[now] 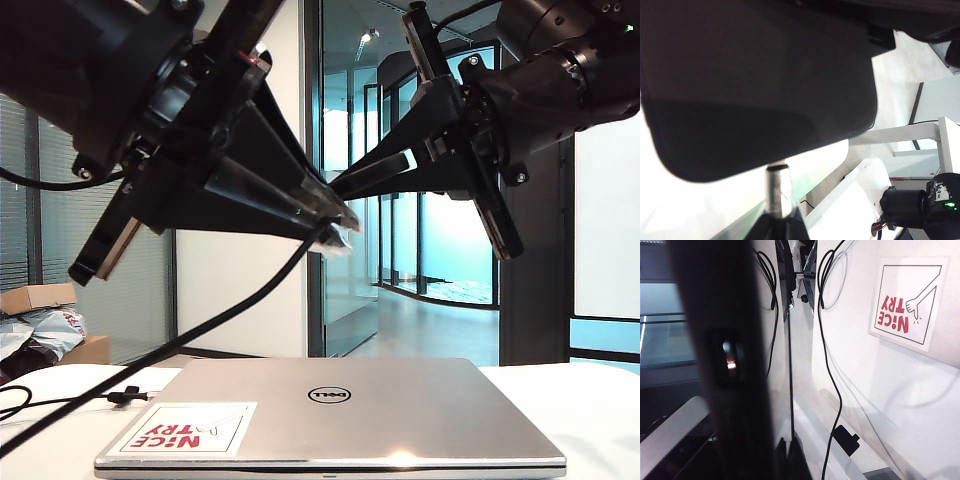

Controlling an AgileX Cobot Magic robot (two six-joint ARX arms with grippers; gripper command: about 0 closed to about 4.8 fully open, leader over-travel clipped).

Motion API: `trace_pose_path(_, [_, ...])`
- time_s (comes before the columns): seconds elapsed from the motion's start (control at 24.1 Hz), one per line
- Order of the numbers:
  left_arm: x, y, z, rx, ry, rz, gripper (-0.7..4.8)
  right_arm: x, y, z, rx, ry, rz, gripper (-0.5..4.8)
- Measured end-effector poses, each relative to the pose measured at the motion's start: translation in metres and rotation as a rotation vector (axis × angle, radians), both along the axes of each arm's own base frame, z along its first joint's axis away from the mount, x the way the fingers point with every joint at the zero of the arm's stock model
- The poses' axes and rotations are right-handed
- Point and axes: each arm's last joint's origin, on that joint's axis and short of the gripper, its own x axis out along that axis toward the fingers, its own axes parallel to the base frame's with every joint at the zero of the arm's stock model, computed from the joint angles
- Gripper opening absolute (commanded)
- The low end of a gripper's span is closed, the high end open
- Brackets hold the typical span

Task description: Pick up the charging cable and the phone, plug the charging cable into the charging port on the phone, and finally place them back on the table.

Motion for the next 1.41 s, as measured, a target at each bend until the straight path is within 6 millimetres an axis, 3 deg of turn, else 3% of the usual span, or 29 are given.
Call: trace_pose_path(1.41, [-0.0001, -0.0001, -0.0001, -0.001, 0.001, -0.003, -0.06, -0.0010, -0.0006, -0.0022, -0.032, -0.027, 0.002, -0.06])
